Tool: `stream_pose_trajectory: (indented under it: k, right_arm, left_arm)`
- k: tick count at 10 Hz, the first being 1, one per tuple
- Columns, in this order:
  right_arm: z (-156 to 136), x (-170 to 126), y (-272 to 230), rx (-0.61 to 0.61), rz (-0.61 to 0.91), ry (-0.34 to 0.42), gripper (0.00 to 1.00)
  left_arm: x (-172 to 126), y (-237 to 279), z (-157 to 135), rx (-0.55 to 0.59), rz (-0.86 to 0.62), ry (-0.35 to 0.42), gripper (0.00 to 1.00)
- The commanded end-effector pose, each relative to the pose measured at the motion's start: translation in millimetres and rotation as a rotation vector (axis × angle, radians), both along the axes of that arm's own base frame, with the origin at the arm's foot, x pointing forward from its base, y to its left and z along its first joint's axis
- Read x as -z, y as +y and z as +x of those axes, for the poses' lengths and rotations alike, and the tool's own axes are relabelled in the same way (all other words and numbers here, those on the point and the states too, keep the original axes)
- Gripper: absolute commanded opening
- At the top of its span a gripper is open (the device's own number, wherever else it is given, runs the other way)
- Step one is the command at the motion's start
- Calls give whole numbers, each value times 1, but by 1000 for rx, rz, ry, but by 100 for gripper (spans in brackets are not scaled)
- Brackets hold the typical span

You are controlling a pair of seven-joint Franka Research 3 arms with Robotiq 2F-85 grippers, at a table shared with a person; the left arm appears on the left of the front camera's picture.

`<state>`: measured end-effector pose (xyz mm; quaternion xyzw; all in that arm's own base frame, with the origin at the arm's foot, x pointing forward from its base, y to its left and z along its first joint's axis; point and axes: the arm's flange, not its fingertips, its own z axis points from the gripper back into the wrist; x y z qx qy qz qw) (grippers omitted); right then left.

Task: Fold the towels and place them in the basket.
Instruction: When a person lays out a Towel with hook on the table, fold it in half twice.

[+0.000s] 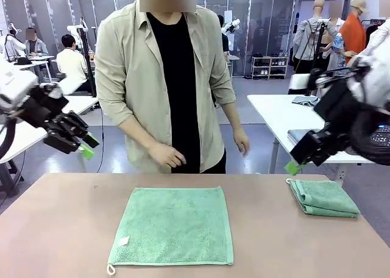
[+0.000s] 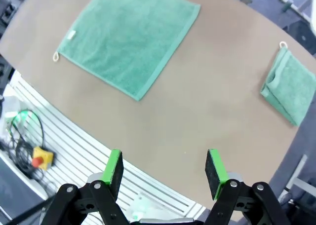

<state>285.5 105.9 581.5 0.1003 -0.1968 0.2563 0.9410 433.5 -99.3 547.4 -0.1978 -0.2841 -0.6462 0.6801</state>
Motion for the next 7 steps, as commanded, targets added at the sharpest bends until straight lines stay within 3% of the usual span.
stream_pose_trajectory:
  k: [1,4,7]
  right_arm:
    - [28,0,34,-175,-172,66,84]
    - [29,31,84,-529,-368,135,84]
    - [12,80,119,-860,-434,132,84]
  left_arm:
    - [1,-40,20,-30,166,81,56]
    - [29,-83,10,-90,345,217,56]
    - [74,-108,-11,-162,521,281,56]
